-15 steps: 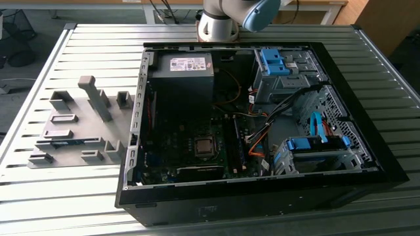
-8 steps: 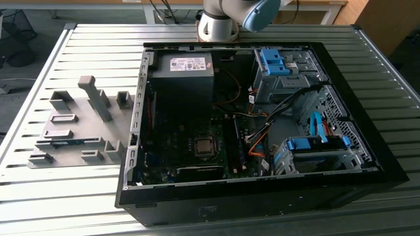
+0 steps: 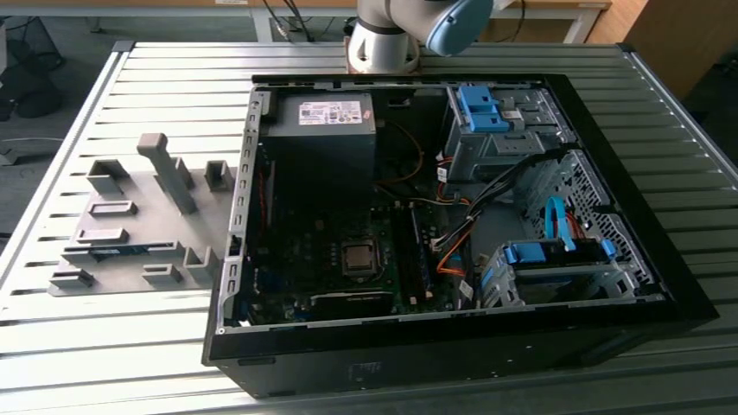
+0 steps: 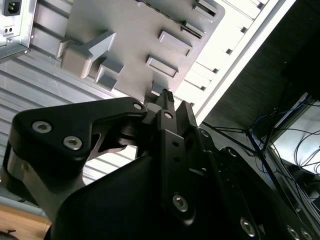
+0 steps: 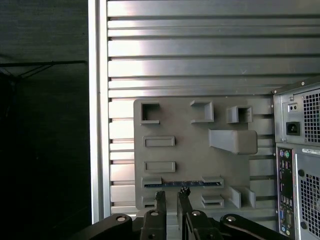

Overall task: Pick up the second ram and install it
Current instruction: 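Pick up the second ram and move it above second insertion slot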

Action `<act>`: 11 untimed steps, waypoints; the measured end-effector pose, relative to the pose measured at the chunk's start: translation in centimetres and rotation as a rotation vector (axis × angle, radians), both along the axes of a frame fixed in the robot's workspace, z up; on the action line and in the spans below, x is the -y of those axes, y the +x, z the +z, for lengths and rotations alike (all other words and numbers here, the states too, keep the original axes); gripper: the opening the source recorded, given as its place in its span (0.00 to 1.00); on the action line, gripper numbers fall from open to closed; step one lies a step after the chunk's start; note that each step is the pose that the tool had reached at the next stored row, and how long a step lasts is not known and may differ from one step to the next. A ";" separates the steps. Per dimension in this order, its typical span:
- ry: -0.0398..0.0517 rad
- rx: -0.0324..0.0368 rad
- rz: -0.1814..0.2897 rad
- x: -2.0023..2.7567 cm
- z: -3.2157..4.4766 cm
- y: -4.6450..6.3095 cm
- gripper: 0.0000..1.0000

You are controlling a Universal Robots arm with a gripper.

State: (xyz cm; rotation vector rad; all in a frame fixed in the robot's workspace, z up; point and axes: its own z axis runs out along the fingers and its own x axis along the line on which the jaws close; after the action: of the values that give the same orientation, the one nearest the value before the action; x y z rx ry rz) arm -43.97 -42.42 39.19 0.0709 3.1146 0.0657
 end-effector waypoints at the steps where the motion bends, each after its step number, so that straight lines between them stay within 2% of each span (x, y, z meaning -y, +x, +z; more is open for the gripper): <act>1: -0.0001 0.0000 0.000 0.00 0.00 0.0 0.24; 7: -0.0002 0.0000 0.000 0.00 0.00 0.0 0.22; 8: -0.0003 0.0000 0.000 0.00 0.00 0.0 0.15; 11: -0.0004 0.0000 0.000 0.00 0.00 0.0 0.15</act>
State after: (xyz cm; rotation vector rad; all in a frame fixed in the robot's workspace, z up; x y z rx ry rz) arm -43.97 -42.42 39.19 0.0709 3.1146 0.0651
